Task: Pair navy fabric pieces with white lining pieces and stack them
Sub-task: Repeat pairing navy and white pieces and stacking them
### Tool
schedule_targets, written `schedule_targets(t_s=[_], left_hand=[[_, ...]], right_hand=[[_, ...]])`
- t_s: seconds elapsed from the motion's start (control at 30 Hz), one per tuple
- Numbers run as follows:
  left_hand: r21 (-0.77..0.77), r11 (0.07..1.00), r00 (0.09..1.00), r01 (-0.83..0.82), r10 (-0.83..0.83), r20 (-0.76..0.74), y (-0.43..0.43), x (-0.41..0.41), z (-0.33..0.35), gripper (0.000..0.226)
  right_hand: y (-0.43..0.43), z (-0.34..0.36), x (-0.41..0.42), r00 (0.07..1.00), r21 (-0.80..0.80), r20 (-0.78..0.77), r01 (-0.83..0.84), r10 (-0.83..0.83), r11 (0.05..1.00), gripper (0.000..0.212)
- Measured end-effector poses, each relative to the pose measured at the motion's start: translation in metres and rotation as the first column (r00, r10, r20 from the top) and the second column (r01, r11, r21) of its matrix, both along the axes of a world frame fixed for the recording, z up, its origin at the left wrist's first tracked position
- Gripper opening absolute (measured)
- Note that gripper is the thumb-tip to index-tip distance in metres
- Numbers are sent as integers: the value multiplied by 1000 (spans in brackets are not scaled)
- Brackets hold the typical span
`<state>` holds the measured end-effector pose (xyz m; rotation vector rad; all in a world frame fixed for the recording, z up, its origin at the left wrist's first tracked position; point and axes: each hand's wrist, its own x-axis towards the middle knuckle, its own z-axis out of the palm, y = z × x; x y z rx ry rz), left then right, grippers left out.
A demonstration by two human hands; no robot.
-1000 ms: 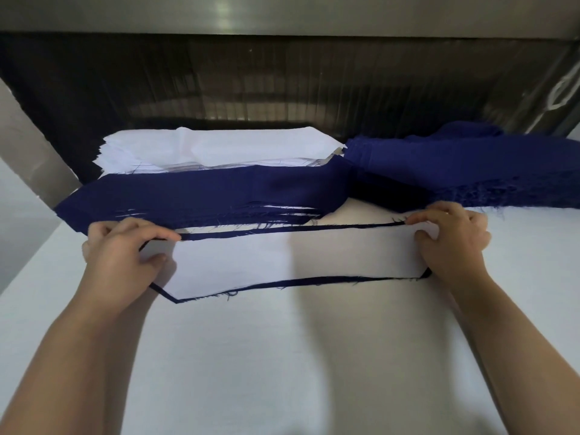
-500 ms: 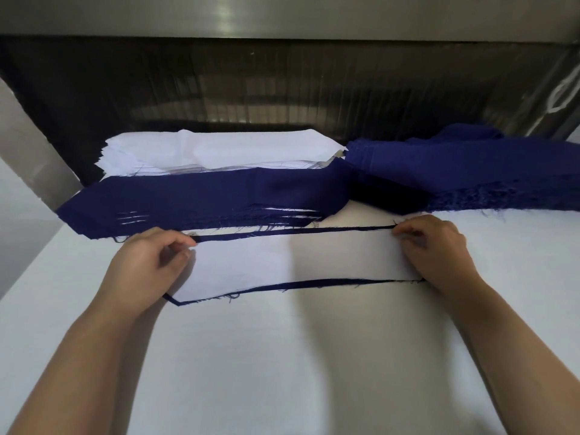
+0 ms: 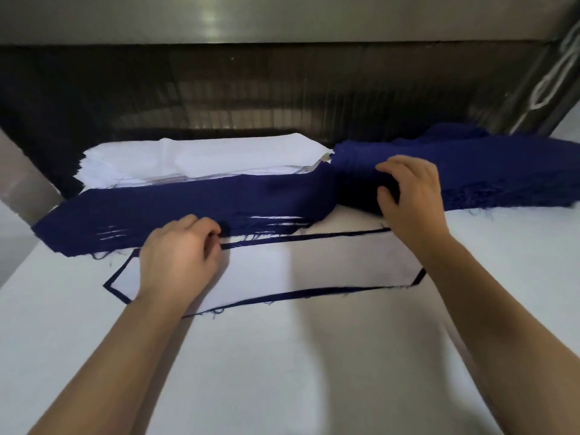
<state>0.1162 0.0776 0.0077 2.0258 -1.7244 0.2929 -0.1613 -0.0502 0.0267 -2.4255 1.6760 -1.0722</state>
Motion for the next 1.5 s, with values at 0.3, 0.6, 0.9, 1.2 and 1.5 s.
schedule_targets(t_s=[0.3, 0.6, 0.9, 1.2, 1.5], left_hand=[[8, 999, 991, 52, -51, -127, -63, -71, 7, 24], [-56, 996, 981, 64, -73, -178, -61, -88, -6, 20], [-118, 991, 964, 68, -96, -248, -50, -92, -3, 18], [-208, 973, 963, 98, -145, -227, -47, -90, 1, 22], [-240, 947, 923, 212, -275, -270, -45, -92, 9, 52]], right_hand=[[-22, 9, -7, 993, 196, -110, 52, -31, 979, 49], [-22, 12, -9, 993, 166, 114, 11, -30, 986, 27], [-26, 10, -6, 862, 229, 487, 32, -143, 973, 7], [-18, 5, -4, 712, 129, 698, -21, -76, 991, 8], [9, 6, 20, 927, -251, 337, -80, 165, 965, 6]])
